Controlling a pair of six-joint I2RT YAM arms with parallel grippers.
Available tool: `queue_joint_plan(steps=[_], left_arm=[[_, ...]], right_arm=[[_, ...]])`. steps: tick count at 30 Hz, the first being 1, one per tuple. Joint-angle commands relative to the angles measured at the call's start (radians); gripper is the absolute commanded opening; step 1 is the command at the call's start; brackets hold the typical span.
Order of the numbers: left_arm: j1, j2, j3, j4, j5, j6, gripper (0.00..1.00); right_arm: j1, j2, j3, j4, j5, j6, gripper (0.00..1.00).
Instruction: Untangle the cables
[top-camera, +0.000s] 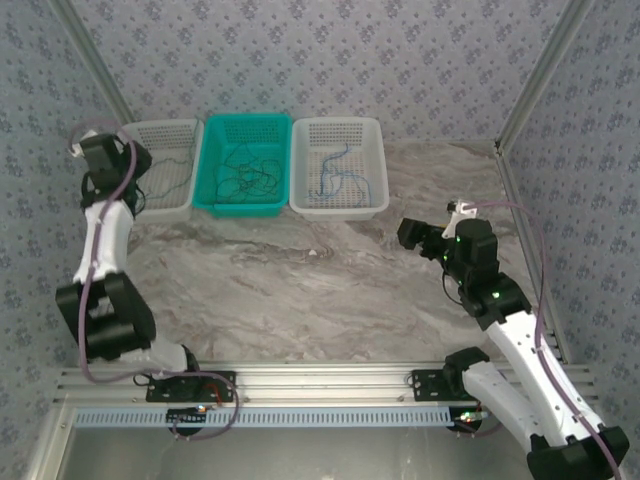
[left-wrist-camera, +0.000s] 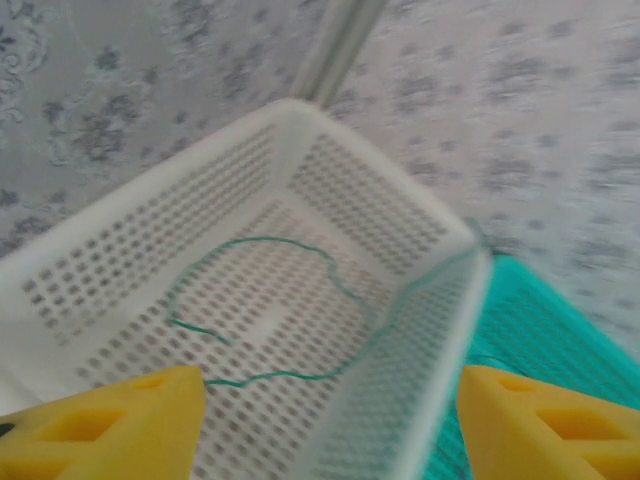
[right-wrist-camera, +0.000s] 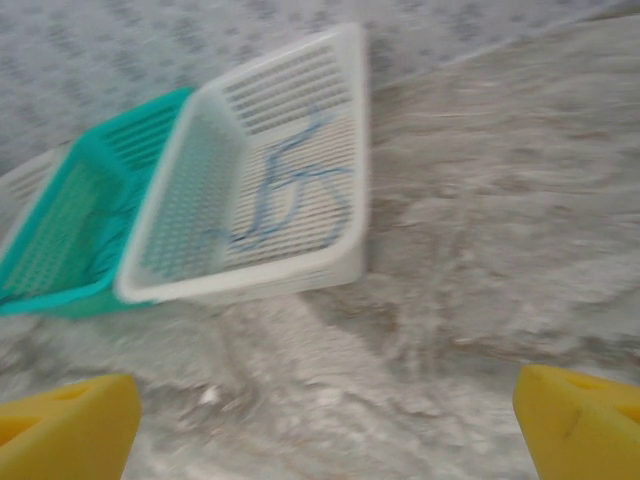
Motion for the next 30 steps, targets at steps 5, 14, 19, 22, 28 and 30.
queue_joint_plan(steps=[5, 14, 19, 22, 28, 30], left_arm=[[-0.365, -0.389, -0.343, 0.158, -0.178, 0.094, 0.68], [-0.661, -0.534, -0.7, 0.209, -0.437, 0.395, 0.73], [-0.62, -0.577, -0.853, 0.364, -0.447, 0.491, 0.82], [-0.54, -0.543, -0.877, 0.404, -0.387, 0.504, 0.91], [-0.339, -0.395, -0.952, 0.643, -0.162, 0.453, 0.99], [-0.301, -0.329, -0.962, 0.74, -0.112, 0.46, 0.99]], right_arm=[[-0.132, 0.097, -0.075, 0.045, 0.269, 0.016, 1.0], [-0.192, 0.336, -0.193, 0.355, 0.502, -0.204, 1.0], [-0.222, 0.519, -0.258, 0.632, 0.515, -0.256, 1.0], [-0.22, 0.627, -0.279, 0.835, 0.558, -0.317, 1.0], [-0.196, 0.739, -0.285, 1.009, 0.422, -0.443, 0.99], [-0.235, 0.726, -0.322, 1.047, 0.299, -0.464, 0.99]])
